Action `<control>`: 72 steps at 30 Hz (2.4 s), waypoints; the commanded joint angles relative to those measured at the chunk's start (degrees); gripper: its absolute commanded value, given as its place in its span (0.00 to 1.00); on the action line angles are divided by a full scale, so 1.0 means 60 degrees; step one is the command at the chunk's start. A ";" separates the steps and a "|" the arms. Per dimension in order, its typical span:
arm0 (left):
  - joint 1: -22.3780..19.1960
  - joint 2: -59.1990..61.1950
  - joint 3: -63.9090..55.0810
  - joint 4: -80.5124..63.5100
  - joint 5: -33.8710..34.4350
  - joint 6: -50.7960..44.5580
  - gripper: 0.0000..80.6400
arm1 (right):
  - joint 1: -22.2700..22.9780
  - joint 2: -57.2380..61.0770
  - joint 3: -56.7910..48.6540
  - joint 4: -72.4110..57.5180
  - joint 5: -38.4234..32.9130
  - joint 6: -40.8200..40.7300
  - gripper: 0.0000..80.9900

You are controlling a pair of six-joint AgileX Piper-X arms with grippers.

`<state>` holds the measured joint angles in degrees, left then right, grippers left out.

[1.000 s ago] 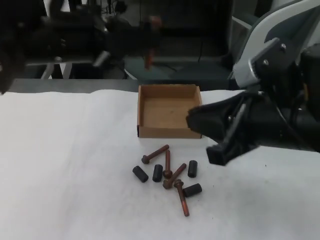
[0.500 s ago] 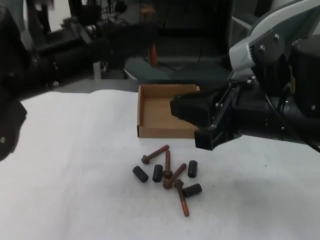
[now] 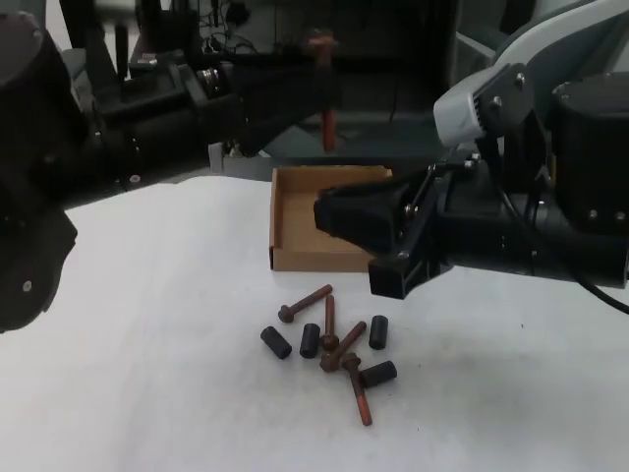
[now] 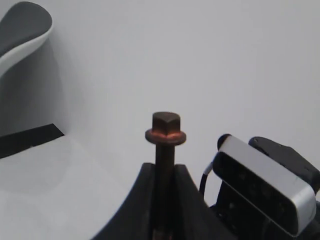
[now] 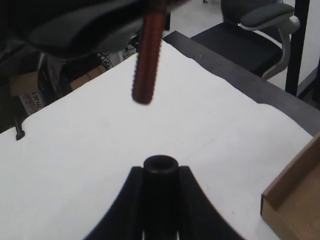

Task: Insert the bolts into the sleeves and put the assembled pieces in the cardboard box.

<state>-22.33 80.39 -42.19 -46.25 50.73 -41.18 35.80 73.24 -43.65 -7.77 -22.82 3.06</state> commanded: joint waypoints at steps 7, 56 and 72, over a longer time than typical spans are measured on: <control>-0.0265 -0.0024 -0.0022 -0.0493 0.0489 0.0073 0.02 | -0.0015 -0.0033 -0.0042 -0.0540 -0.0111 0.0079 0.01; -0.0204 -0.0024 -0.0022 -0.0400 -0.0023 0.0725 0.02 | -0.0112 -0.0364 -0.0088 -0.1338 -0.0561 0.0989 0.01; -0.0182 -0.0024 -0.0022 -0.0028 0.0059 0.1381 0.02 | -0.0129 -0.0364 -0.0088 -0.1399 -0.0063 0.0989 0.01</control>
<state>-23.08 80.39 -42.19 -45.85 49.79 -36.65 34.85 71.77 -43.65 -14.92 -23.98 8.63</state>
